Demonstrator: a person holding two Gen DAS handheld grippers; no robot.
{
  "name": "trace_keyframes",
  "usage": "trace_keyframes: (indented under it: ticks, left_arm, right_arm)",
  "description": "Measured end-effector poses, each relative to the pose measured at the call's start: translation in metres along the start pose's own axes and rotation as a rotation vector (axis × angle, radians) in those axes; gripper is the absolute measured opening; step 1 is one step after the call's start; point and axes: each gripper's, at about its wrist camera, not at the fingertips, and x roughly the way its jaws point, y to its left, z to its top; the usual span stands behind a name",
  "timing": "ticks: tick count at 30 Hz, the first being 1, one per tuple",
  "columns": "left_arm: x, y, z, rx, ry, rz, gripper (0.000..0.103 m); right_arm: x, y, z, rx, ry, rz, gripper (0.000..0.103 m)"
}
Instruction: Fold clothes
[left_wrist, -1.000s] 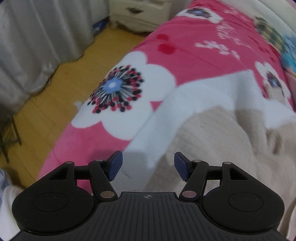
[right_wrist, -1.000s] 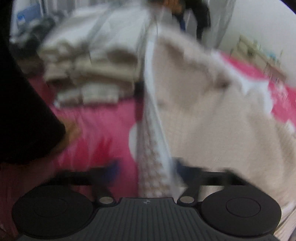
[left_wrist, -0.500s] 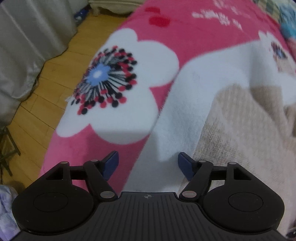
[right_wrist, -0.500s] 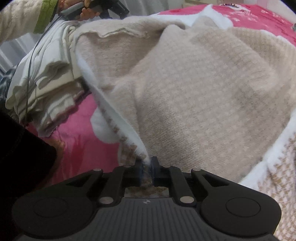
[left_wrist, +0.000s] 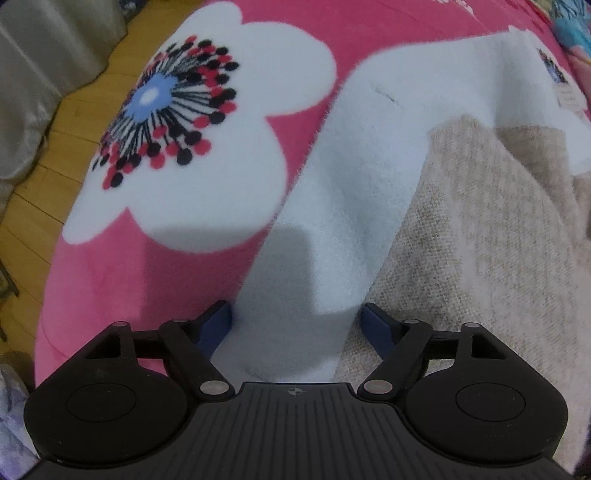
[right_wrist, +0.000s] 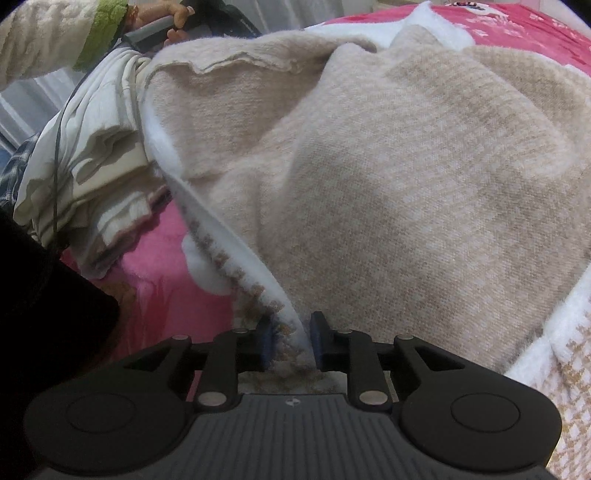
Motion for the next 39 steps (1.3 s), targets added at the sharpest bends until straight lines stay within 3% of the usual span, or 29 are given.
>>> trace_keyframes:
  ticks: [3,6,8,10,12,17,19,23,26,27,29,32,33,36,39]
  left_arm:
    - [-0.004,-0.006,-0.003,0.026,-0.02,0.024,0.062]
    - [-0.01,-0.015,-0.009,0.062,-0.046,0.032,0.041]
    - [-0.014,-0.025,-0.012,0.099,-0.063,0.038,0.02]
    - [-0.018,-0.035,-0.014,0.129,-0.076,0.052,0.012]
    - [-0.033,-0.043,-0.014,0.132,-0.112,0.048,0.01]
    - [-0.108,-0.061,-0.025,0.121,-0.292,-0.042,0.008]
    - [-0.142,-0.074,-0.028,0.116,-0.354,-0.111,0.008]
    - [-0.215,-0.139,-0.055,0.241,-0.505,-0.303,0.008]
    - [-0.224,-0.199,-0.089,0.379,-0.508,-0.43,0.008]
    - [-0.224,-0.219,-0.101,0.424,-0.5,-0.474,0.008]
    - [-0.193,-0.259,-0.127,0.482,-0.391,-0.552,0.01]
    - [-0.123,-0.304,-0.163,0.549,-0.204,-0.549,0.02]
    - [-0.096,-0.311,-0.173,0.548,-0.132,-0.538,0.021]
    - [-0.047,-0.309,-0.191,0.488,0.004,-0.544,0.021]
    - [-0.044,-0.288,-0.209,0.477,0.038,-0.61,0.037]
  right_arm:
    - [0.001,0.003,0.0,-0.011,-0.003,-0.016,0.024]
    - [0.002,0.006,0.0,-0.015,-0.006,-0.037,0.024]
    - [0.002,0.009,0.001,-0.019,-0.006,-0.055,0.024]
    - [0.002,0.013,0.002,-0.028,-0.004,-0.074,0.024]
    - [0.002,0.016,0.002,-0.034,-0.002,-0.092,0.024]
    - [-0.002,0.027,-0.002,-0.03,-0.014,-0.118,0.024]
    - [-0.005,0.032,-0.006,-0.025,-0.02,-0.111,0.025]
    - [-0.014,0.049,-0.015,-0.052,-0.038,-0.096,0.025]
    - [-0.022,0.057,-0.025,-0.029,-0.05,-0.087,0.025]
    - [-0.026,0.058,-0.029,-0.013,-0.054,-0.082,0.025]
    - [-0.037,0.058,-0.043,0.06,-0.073,-0.057,0.025]
    - [-0.048,0.052,-0.068,0.205,-0.066,-0.02,0.026]
    - [-0.051,0.049,-0.079,0.254,-0.053,-0.018,0.031]
    - [-0.058,0.038,-0.109,0.351,-0.027,-0.049,0.037]
    - [-0.073,0.026,-0.122,0.386,-0.051,-0.078,0.04]
